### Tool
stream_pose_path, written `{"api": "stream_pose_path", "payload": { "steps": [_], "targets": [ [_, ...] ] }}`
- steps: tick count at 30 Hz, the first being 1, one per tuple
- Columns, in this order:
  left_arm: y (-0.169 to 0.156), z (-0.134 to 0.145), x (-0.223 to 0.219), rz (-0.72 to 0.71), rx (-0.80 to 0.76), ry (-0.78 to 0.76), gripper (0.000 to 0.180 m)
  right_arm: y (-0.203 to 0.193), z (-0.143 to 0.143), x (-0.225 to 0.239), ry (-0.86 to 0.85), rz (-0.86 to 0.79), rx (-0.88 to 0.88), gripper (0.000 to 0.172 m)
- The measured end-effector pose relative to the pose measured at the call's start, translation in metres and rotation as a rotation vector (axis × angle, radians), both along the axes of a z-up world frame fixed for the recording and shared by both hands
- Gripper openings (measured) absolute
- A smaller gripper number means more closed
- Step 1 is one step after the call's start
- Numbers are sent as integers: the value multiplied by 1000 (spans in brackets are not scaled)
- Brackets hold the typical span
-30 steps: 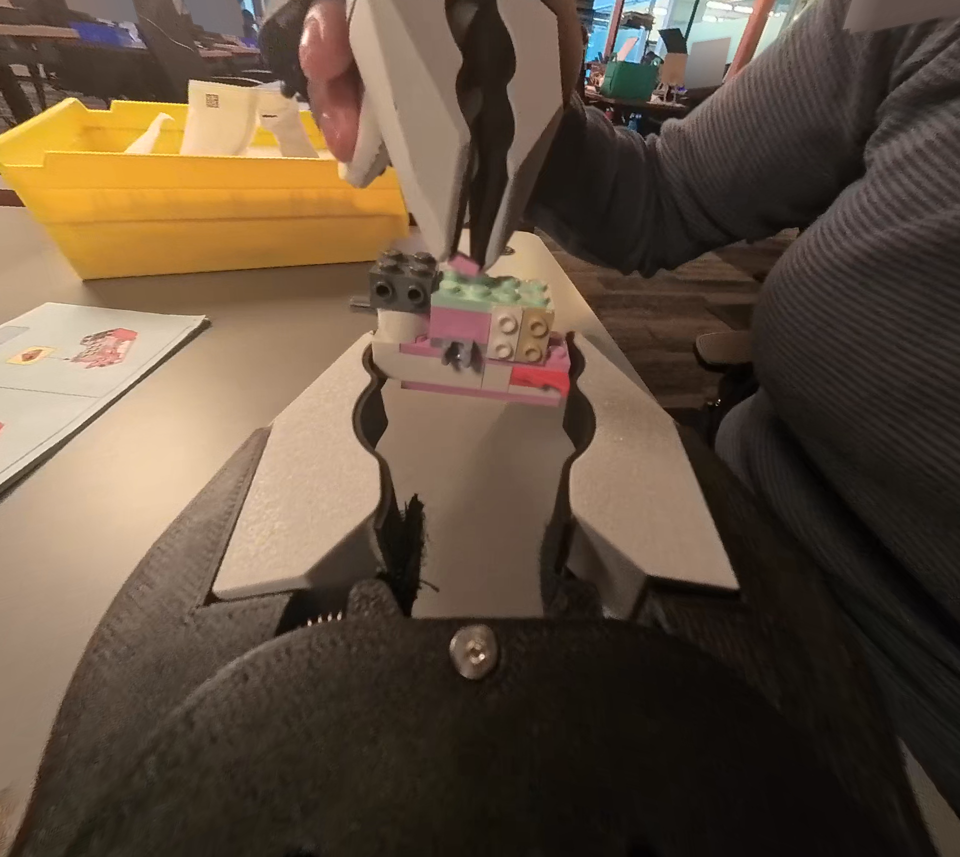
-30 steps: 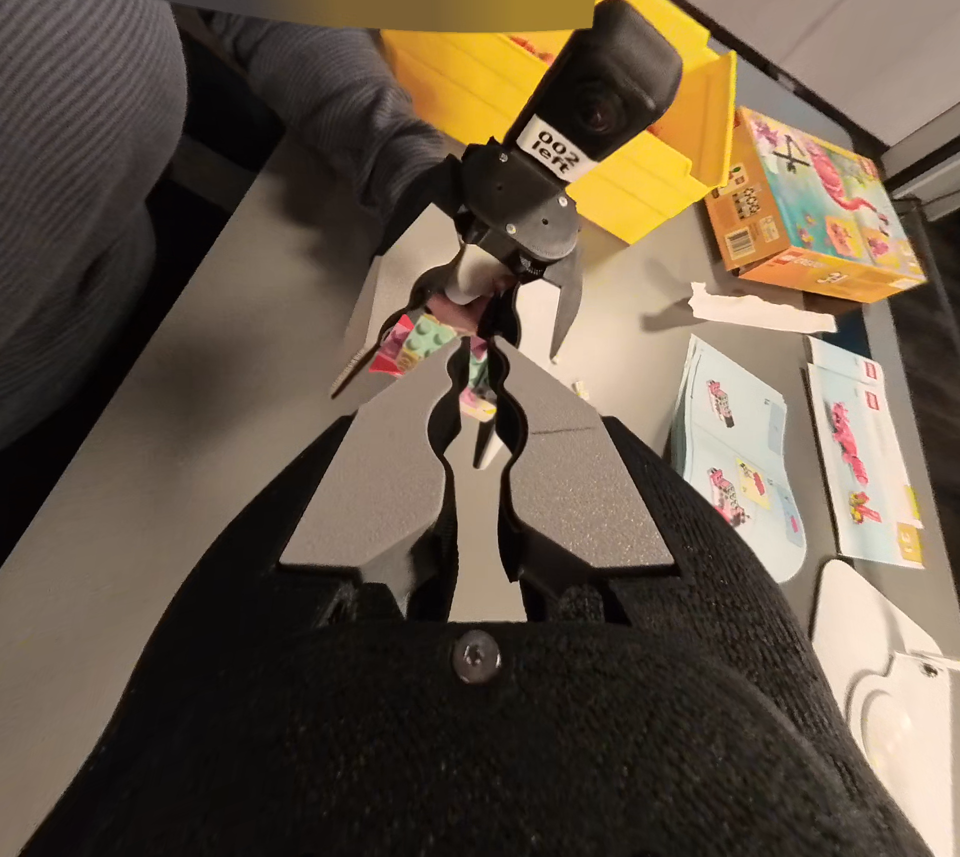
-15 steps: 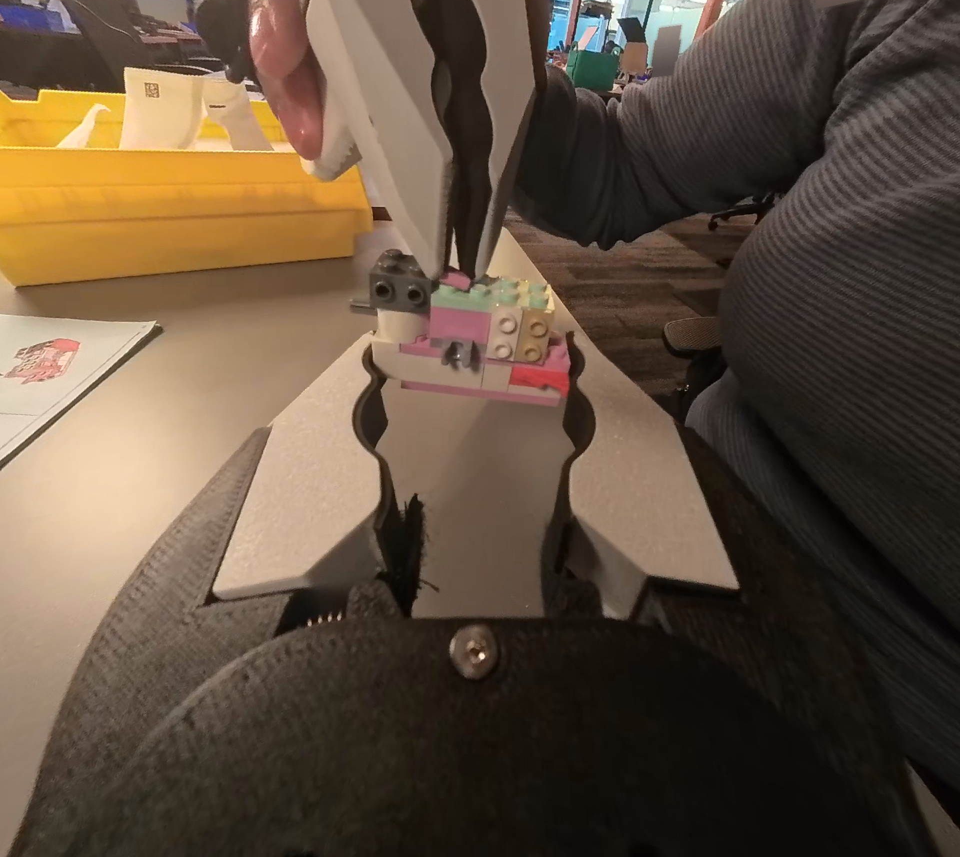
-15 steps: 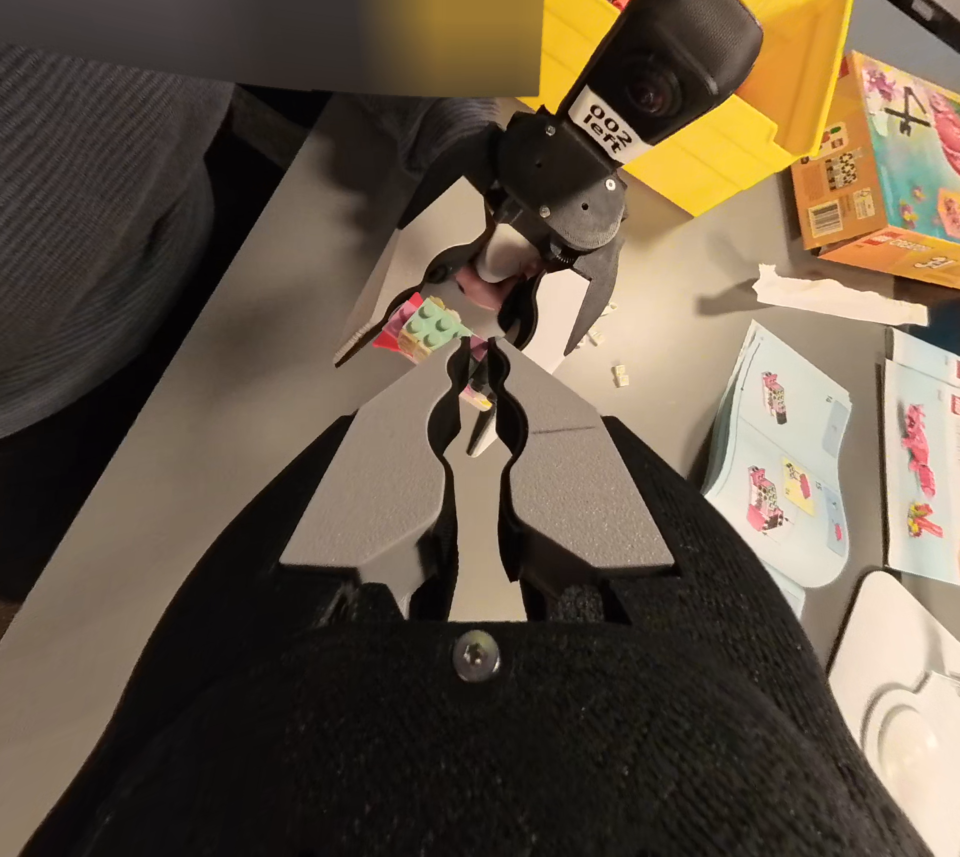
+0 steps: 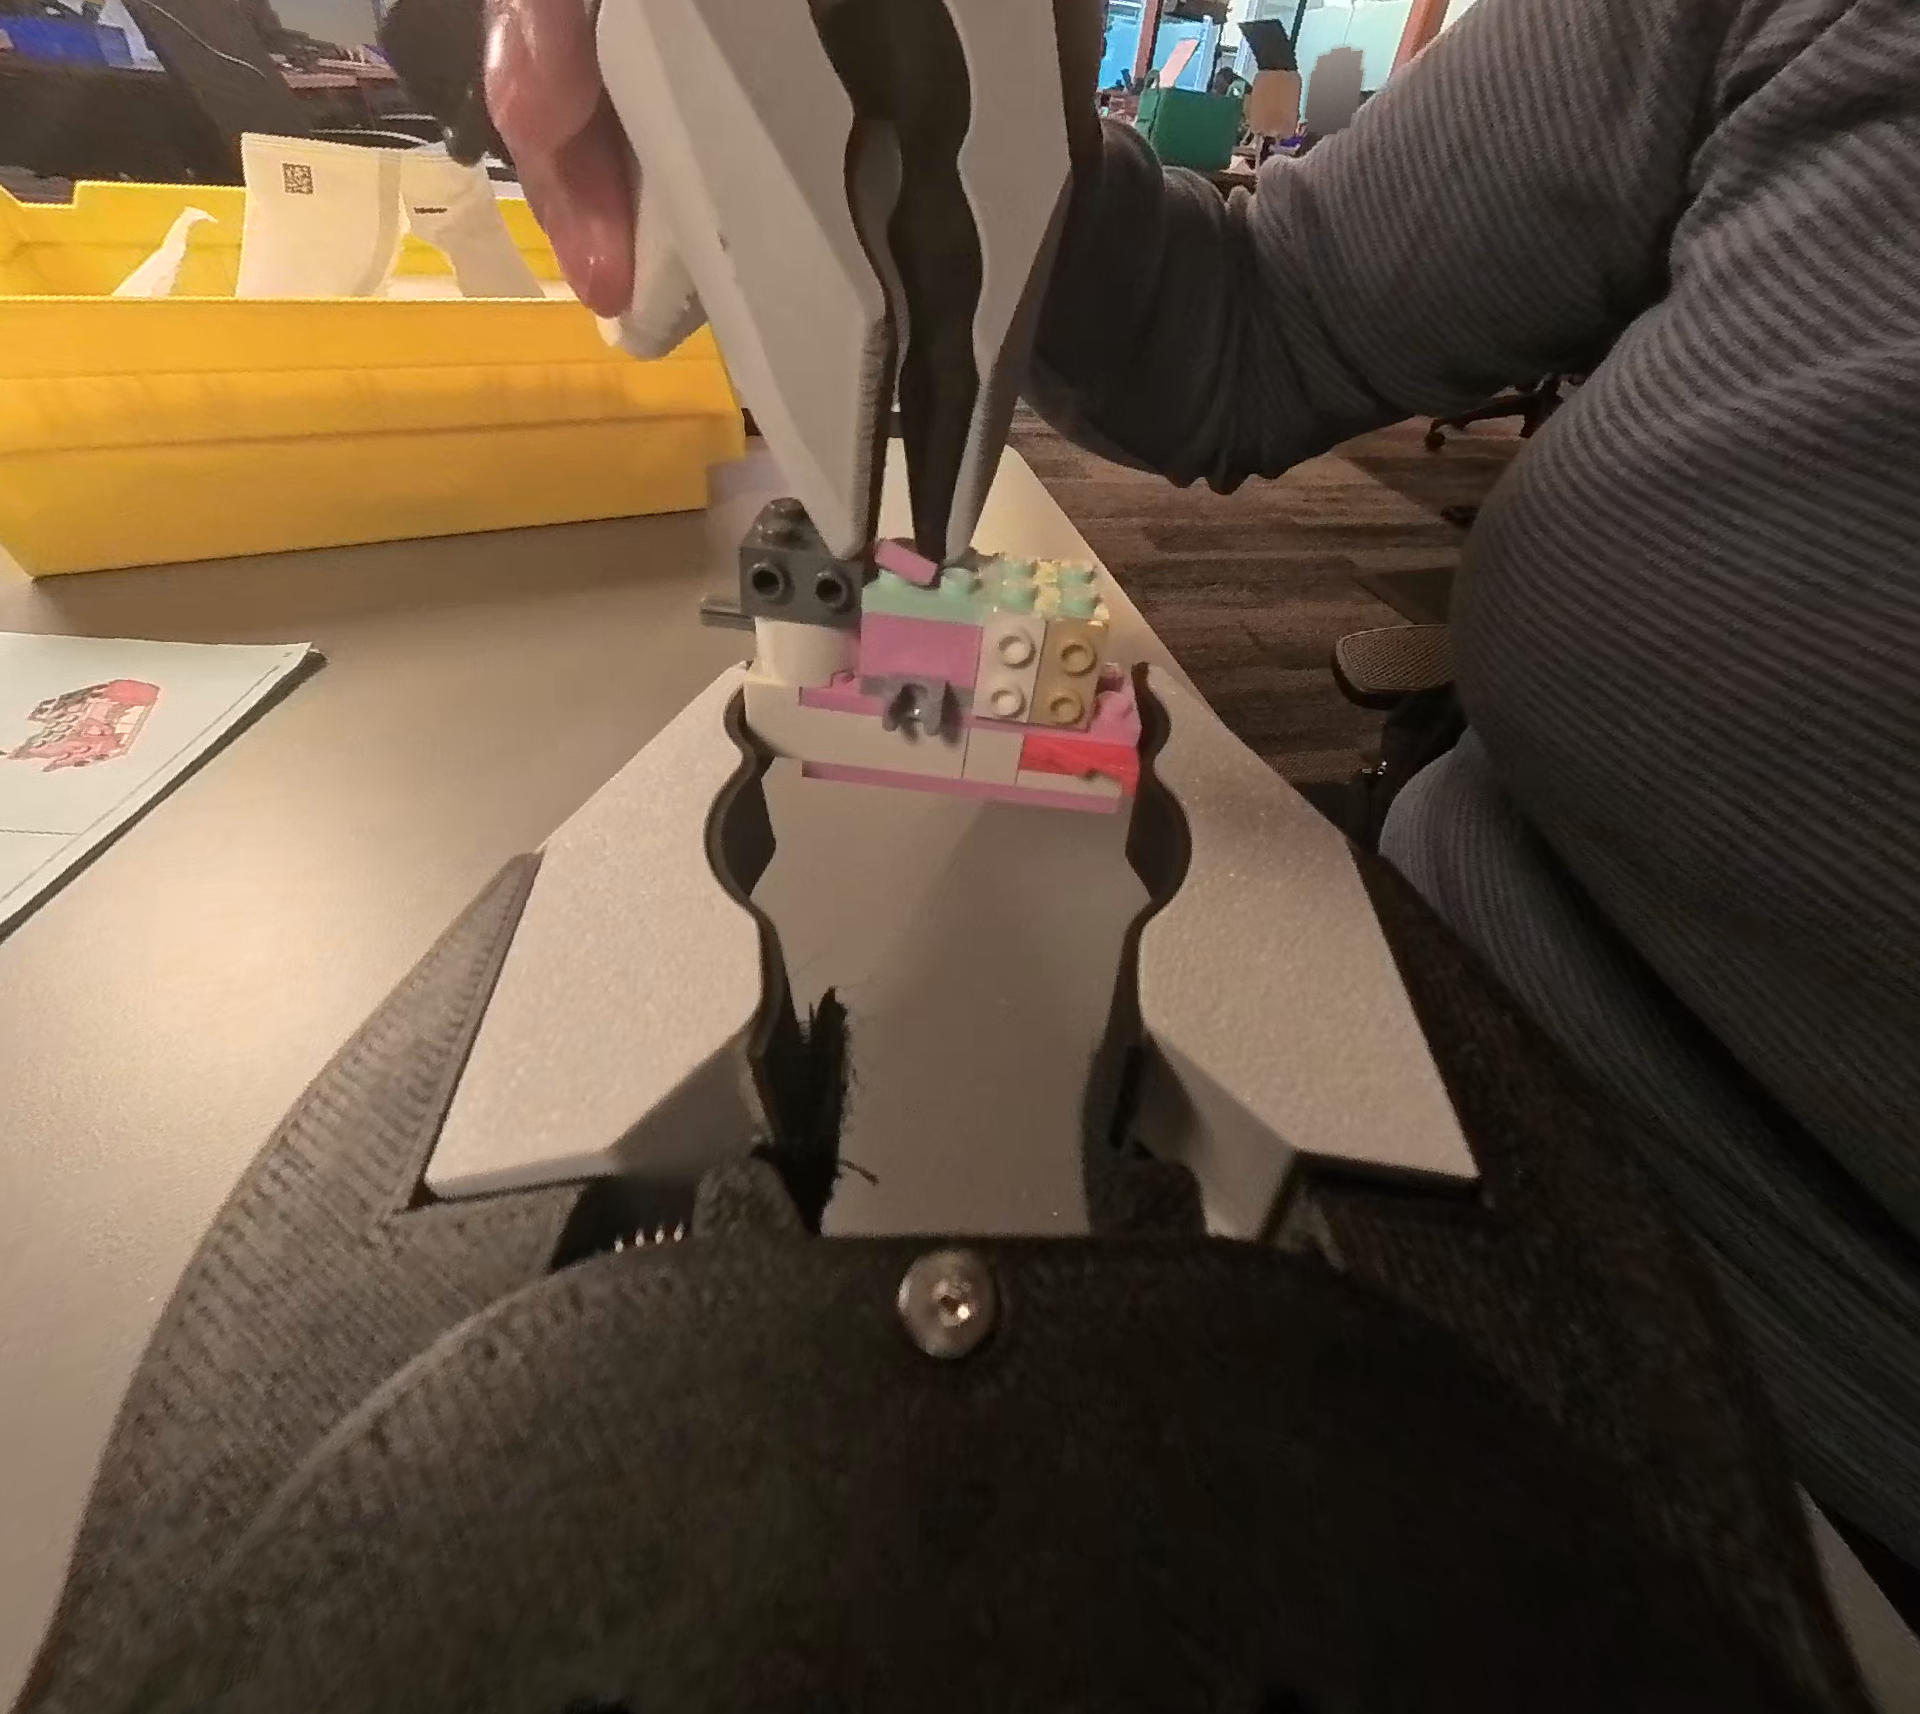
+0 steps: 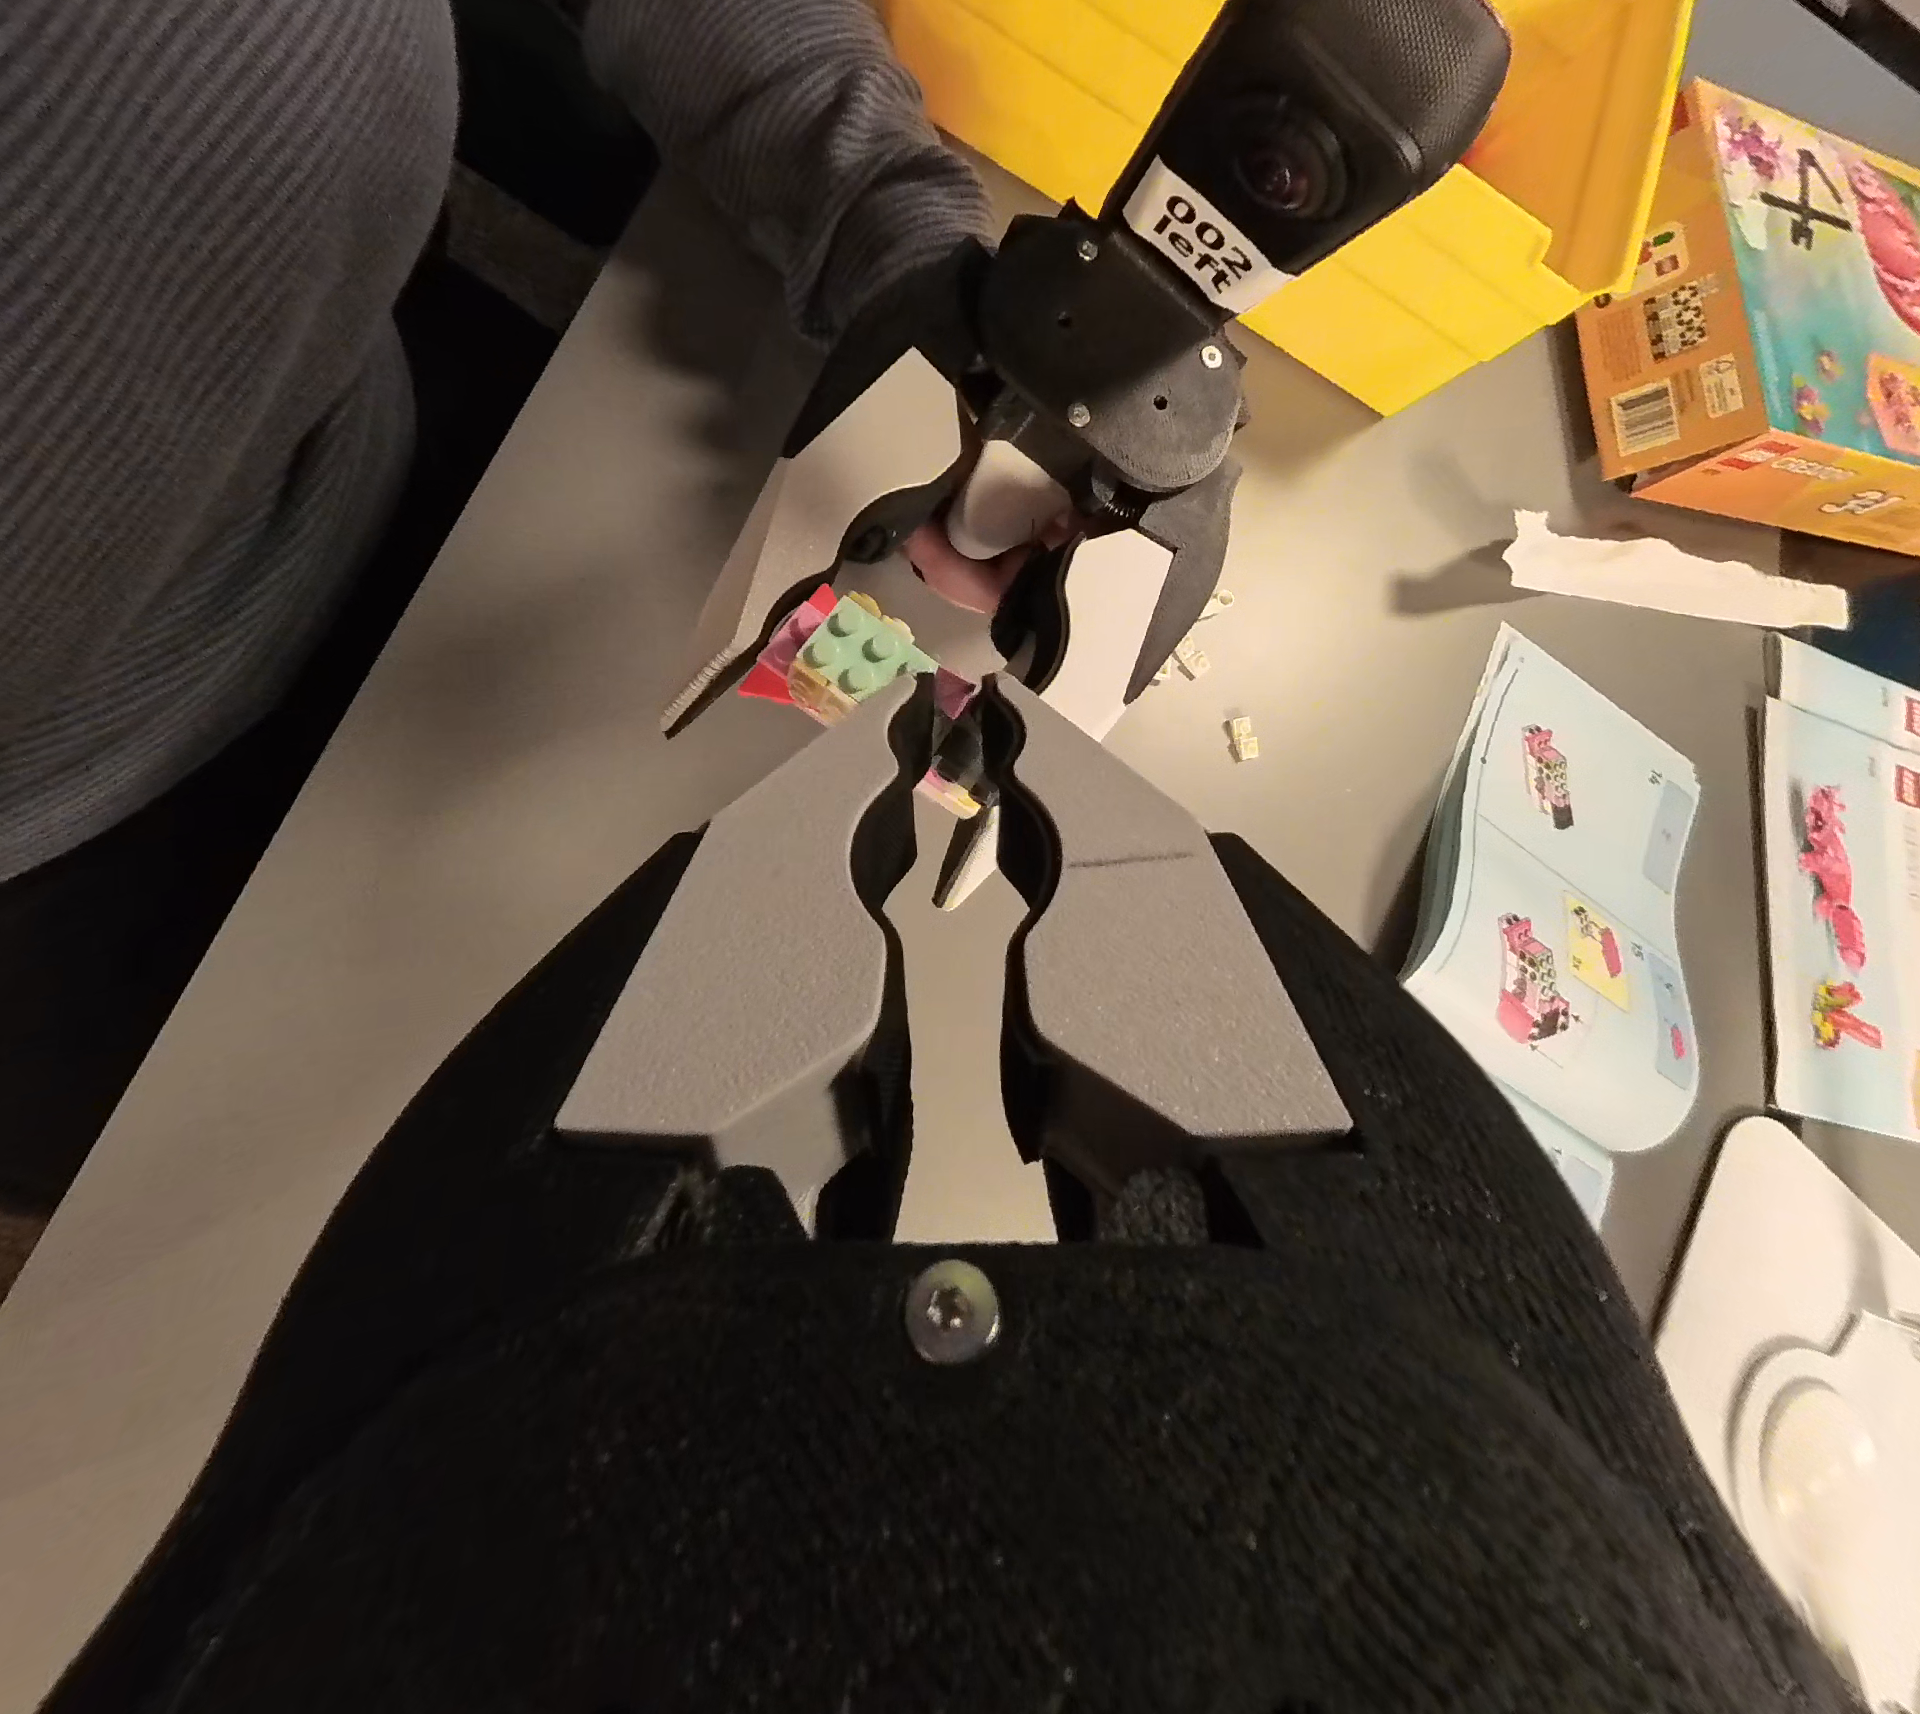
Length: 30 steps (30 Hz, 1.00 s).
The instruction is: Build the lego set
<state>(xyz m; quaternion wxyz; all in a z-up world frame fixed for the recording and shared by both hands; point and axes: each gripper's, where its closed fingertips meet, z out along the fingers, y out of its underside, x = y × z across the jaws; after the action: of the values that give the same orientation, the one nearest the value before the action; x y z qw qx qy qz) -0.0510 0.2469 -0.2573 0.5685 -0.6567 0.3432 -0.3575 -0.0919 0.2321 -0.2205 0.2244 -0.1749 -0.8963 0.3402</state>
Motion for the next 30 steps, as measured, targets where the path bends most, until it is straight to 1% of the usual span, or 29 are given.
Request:
{"api": "stream_pose_path", "payload": {
  "steps": [5, 7, 11, 13, 16, 19, 21, 24, 30],
  "targets": [
    [2, -2, -1, 7, -8, 0, 68, 2, -1, -1, 10, -17, -2, 8],
    [5, -2, -4, 34, -12, 4, 68, 5, 4, -3, 45, -41, -8, 14],
    [14, -2, -13, 100, -40, -8, 68, 8, 23, -5, 203, -99, -77, 25],
    [17, -3, -16, 121, -52, -17, 68, 8, 24, -3, 279, -120, -72, 33],
    [19, -4, -19, 134, -66, -23, 68, 13, 17, -4, 415, -165, 32, 49],
    [20, -5, -19, 137, -72, -23, 68, 15, 7, -2, 510, -179, 167, 54],
    [20, -5, -19, 138, -74, -24, 68, 15, 0, 0, 530, -178, 236, 60],
    [20, -7, -18, 136, -75, -5, 68, 16, -3, 2, 580, -174, 343, 62],
    [20, -4, -20, 133, -83, -38, 68, 24, -23, 1, 569, -156, 537, 85]
  ]
}}
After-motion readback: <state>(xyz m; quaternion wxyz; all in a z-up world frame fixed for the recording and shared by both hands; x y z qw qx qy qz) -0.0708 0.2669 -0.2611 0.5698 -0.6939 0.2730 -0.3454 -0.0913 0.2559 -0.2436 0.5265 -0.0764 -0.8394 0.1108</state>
